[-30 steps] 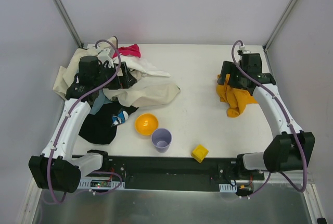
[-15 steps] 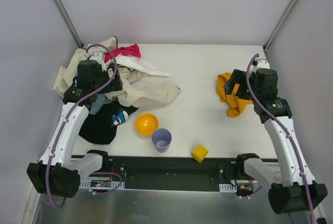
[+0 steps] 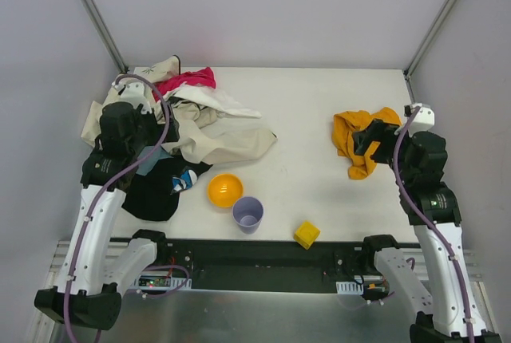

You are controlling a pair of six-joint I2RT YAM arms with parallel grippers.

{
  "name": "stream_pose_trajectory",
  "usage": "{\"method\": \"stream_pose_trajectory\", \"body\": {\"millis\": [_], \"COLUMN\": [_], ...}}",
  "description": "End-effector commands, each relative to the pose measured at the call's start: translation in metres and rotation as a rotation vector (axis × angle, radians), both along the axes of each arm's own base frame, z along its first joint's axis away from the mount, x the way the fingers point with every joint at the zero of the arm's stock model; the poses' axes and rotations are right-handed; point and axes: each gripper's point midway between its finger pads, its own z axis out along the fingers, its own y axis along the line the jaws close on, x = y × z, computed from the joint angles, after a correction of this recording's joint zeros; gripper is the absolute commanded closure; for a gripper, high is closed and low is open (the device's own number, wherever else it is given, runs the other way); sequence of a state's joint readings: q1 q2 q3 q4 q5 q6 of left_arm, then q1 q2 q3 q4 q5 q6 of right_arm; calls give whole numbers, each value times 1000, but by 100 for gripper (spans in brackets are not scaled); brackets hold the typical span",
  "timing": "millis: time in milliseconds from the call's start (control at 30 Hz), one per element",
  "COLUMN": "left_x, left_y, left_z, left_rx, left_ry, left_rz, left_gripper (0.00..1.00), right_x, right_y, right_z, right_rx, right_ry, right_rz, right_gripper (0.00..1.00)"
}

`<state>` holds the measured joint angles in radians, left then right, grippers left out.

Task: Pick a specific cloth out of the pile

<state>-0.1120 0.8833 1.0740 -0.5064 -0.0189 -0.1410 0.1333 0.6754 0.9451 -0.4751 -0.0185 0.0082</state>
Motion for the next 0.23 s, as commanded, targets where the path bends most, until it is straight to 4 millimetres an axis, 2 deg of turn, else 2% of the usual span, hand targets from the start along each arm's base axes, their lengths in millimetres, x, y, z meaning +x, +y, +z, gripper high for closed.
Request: {"method": "stream_pose_trajectory", "body": {"millis": [0,100,200], "left_x": [-2,-3,-5], "left_y": [-10,-11,-21], "left_z": [16,19,20], "left_rx": [17,5,6], "left_ry": [-106,-150,-192], "left_rz": [-84,-86,-157], "left_gripper": [1,1,1], "right_x": [5,5,5], "right_y": [0,-3,-10], "right_z": [6,2,-4], "right_rx": [-40,-50,-69], "right_ry": [-74,-76,-65], "right_rz": [20,8,-25], "right_gripper": [4,4,4]}}
